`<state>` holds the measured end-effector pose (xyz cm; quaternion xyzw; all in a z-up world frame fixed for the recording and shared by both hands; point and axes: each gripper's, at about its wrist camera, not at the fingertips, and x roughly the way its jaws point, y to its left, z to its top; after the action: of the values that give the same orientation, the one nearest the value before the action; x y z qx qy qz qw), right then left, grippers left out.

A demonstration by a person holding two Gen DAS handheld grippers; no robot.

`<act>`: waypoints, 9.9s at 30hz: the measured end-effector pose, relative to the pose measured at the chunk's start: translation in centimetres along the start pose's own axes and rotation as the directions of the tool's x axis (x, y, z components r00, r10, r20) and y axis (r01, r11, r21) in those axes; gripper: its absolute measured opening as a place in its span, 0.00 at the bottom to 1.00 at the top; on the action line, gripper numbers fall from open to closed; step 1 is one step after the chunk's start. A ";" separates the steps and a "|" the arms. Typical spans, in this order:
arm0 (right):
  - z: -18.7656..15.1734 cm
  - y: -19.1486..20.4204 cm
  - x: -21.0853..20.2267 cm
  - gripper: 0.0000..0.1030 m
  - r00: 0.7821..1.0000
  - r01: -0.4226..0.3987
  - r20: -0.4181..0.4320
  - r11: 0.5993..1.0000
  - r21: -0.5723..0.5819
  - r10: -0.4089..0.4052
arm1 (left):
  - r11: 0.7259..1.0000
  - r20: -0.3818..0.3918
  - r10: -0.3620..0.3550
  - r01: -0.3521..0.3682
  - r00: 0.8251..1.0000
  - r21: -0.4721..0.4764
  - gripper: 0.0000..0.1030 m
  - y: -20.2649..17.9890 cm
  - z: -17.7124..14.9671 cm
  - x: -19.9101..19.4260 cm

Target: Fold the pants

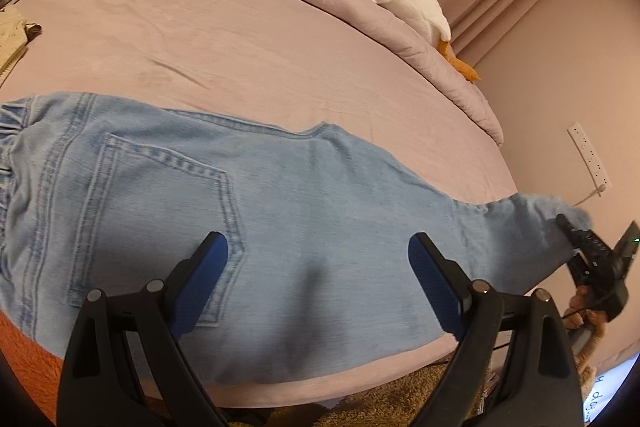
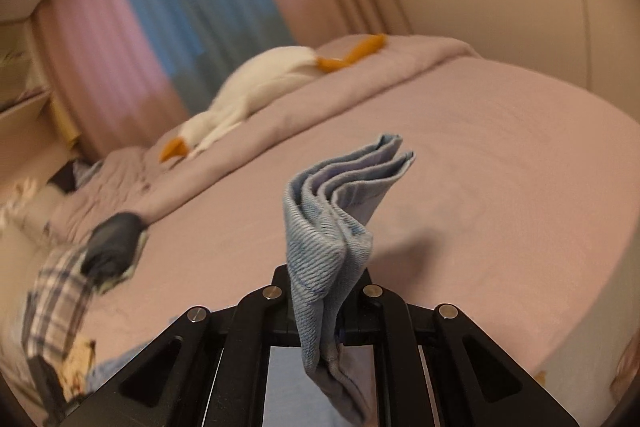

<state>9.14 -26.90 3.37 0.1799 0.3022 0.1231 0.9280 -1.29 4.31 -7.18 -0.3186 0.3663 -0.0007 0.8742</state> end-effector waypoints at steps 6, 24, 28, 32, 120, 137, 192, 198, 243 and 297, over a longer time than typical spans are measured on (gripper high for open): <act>-1.1 3.9 1.0 0.11 0.991 -0.121 -0.065 0.989 -0.085 0.116 | 1.000 0.004 0.011 -0.011 1.000 -0.015 0.90 0.7 -0.1 -0.5; -11.4 10.8 8.2 0.11 0.857 -0.304 -0.490 0.926 -0.224 0.163 | 0.998 -0.001 0.060 -0.060 0.998 -0.023 0.90 1.6 -0.5 -0.6; -12.8 10.7 9.2 0.11 0.844 -0.276 -0.525 0.928 -0.251 0.108 | 0.998 -0.010 0.064 -0.064 0.998 -0.019 0.90 1.7 -0.6 -0.4; -12.7 10.7 9.2 0.11 0.842 -0.273 -0.529 0.930 -0.244 0.109 | 0.997 -0.020 0.070 -0.071 0.997 -0.021 0.90 1.8 -0.6 0.0; -5.5 1.1 10.7 0.76 0.917 0.059 -0.394 0.998 0.002 -0.053 | 0.994 -0.194 0.028 -0.007 0.981 0.105 0.10 -5.4 0.8 10.3; -6.1 2.6 11.0 0.76 0.912 0.002 -0.409 0.998 -0.069 -0.031 | 0.983 -0.069 0.149 -0.141 0.986 0.117 0.08 -3.5 2.9 6.1; -11.2 1.2 7.8 0.44 0.896 0.003 -0.437 0.983 -0.184 -0.085 | 0.992 -0.153 0.052 -0.034 0.987 0.123 0.24 1.1 -2.3 4.3; -11.3 1.4 7.8 0.45 0.896 0.009 -0.435 0.981 -0.194 -0.094 | 0.993 -0.154 0.047 -0.029 0.987 0.118 0.24 1.0 -2.2 4.5; -11.5 1.5 7.9 0.51 0.902 0.025 -0.415 0.972 -0.233 -0.123 | 0.998 -0.145 0.014 -0.004 0.989 0.063 0.25 1.6 -2.2 3.8; -8.1 12.5 8.4 0.83 0.927 -0.113 -0.373 0.930 -0.349 -0.028 | 0.901 0.021 0.305 -0.281 0.952 -0.329 0.81 15.3 -0.2 -6.6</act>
<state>9.35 -10.67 -2.01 -0.0152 0.4403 0.2292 0.8680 -9.79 17.90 -11.58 -0.3983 0.3733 0.2020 0.8131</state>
